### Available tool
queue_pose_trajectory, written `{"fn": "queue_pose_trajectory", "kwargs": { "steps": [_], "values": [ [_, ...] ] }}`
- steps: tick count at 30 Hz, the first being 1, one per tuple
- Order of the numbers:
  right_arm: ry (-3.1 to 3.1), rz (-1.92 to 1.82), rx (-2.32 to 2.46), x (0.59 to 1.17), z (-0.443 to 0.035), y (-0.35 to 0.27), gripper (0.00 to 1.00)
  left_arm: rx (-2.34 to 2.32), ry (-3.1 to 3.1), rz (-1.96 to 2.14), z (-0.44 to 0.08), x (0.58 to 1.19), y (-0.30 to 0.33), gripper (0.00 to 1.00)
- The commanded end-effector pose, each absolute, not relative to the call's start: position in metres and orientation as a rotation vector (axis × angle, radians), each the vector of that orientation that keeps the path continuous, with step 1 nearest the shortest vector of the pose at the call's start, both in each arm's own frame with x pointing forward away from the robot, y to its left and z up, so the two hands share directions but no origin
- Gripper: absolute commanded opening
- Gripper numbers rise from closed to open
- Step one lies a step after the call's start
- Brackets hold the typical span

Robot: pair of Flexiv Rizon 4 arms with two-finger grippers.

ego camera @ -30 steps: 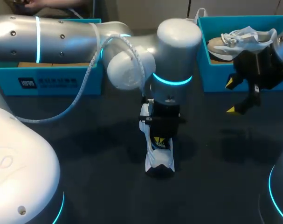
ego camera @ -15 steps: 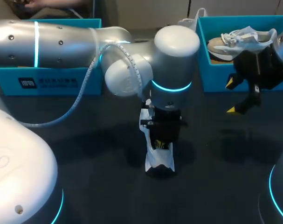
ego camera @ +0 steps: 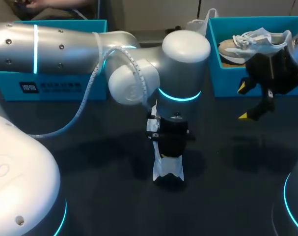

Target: Take the shoe out of the shoebox, open the shoe tongue, remove and reinsert the insole, then place the shoe into the shoebox

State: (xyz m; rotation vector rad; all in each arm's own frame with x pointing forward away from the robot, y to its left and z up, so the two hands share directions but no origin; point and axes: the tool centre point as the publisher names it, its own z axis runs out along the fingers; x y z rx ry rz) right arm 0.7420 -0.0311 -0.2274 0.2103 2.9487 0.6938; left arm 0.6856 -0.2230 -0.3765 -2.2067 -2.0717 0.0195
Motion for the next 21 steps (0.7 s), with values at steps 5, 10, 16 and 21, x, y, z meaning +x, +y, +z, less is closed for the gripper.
{"fn": "queue_pose_trajectory", "kwargs": {
  "steps": [5,10,16,21],
  "values": [
    [2.950,0.689,0.213,0.742,-0.227,-0.030,1.00,-2.207,-2.141,-0.058,-0.404,0.685,-0.225,0.00],
    [2.950,0.689,0.213,0.742,-0.227,-0.030,1.00,-2.226,-2.166,-0.037,-0.384,0.688,-0.221,0.00],
    [2.950,0.689,0.213,0.742,-0.227,-0.030,1.00,-2.262,-2.138,-0.008,-0.375,0.682,-0.223,0.00],
    [2.950,0.689,0.213,0.742,-0.227,-0.030,1.00,-2.262,-2.109,0.032,-0.387,0.676,-0.229,0.00]
  ]
}}
